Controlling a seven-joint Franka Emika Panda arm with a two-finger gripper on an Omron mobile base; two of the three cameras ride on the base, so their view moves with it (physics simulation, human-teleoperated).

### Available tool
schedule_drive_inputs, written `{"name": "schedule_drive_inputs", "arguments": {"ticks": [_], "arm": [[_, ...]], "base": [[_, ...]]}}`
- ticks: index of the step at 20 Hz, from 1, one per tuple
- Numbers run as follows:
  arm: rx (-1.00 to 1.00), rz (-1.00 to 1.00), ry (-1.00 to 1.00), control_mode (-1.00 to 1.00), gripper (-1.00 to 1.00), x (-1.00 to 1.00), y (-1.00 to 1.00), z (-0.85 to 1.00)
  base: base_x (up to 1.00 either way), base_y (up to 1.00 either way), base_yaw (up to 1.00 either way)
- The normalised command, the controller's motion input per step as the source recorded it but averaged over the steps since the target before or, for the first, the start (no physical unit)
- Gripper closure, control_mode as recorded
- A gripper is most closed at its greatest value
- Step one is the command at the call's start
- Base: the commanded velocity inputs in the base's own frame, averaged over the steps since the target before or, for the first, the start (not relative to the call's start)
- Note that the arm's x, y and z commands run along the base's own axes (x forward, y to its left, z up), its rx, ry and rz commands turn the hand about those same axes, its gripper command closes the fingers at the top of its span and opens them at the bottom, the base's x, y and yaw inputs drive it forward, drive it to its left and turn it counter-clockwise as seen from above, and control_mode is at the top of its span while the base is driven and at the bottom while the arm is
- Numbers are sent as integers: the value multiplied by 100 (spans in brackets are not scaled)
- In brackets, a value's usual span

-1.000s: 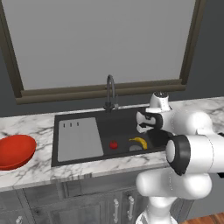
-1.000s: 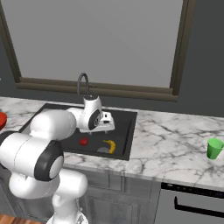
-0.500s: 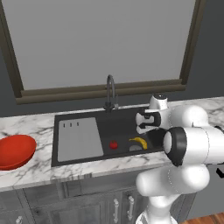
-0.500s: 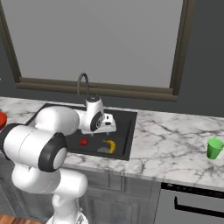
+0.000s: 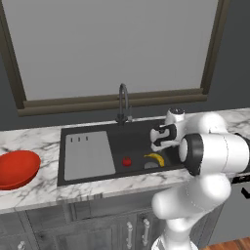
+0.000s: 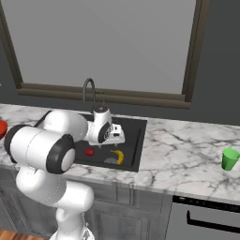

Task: Remove the tomato and banana from the sink. Then move the bowl and cup from the counter to the sink for washing.

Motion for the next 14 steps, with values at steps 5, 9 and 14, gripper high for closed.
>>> {"name": "schedule_drive_inputs", "arguments": {"ticks": [5, 9, 14], "arm": [[0, 0, 0, -100, -100, 14, 0, -16], [0, 0, 0, -100, -100, 14, 0, -16], [-2, 0, 0, -100, -100, 12, 0, -19]], "base": [[0, 0, 0], [0, 0, 0], [0, 0, 0]]}}
